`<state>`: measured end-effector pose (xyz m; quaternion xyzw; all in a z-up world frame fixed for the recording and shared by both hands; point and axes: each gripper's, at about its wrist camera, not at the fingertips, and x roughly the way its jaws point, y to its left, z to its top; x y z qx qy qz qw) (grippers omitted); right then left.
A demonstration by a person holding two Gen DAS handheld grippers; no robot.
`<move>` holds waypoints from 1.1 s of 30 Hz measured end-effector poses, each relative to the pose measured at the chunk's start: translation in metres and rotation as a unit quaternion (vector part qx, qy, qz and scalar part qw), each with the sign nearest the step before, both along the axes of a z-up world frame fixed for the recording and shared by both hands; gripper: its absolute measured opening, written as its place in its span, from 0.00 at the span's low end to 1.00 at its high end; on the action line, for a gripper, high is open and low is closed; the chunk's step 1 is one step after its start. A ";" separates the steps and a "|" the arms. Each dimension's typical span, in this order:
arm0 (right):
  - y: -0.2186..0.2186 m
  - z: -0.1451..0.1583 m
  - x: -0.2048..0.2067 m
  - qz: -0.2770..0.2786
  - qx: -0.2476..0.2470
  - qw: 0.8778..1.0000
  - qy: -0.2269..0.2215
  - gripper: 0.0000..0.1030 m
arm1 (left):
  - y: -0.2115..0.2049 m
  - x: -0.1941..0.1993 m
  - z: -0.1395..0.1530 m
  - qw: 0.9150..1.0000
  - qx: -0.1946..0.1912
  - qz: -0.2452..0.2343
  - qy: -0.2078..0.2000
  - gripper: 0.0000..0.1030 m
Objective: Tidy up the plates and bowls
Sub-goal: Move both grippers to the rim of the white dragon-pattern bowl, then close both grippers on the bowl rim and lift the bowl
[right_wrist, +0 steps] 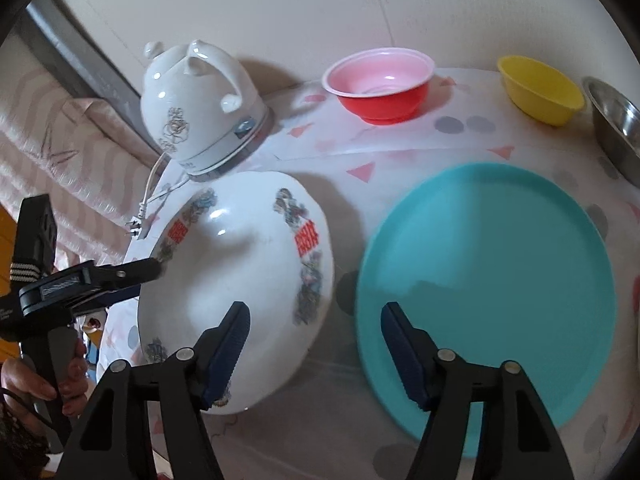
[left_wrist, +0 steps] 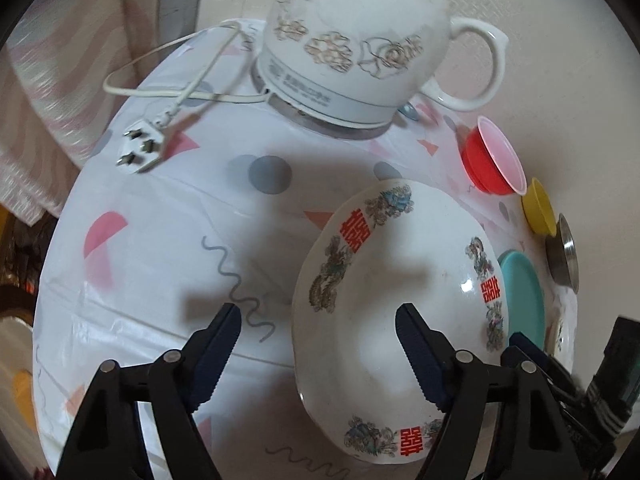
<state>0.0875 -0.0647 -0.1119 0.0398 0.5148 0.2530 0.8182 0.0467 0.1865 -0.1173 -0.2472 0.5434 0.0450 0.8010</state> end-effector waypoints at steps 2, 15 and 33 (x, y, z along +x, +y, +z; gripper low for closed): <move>0.003 -0.003 0.002 0.003 0.006 1.000 0.008 0.67 | -0.001 0.001 -0.001 1.000 0.001 -0.009 -0.002 0.69; 0.009 -0.018 0.010 -0.001 0.049 0.998 0.044 0.37 | -0.012 0.011 -0.010 0.998 0.029 -0.060 -0.011 0.38; 0.018 -0.026 0.012 -0.007 0.025 0.999 0.043 0.23 | -0.018 0.013 -0.017 0.993 0.064 -0.089 -0.036 0.33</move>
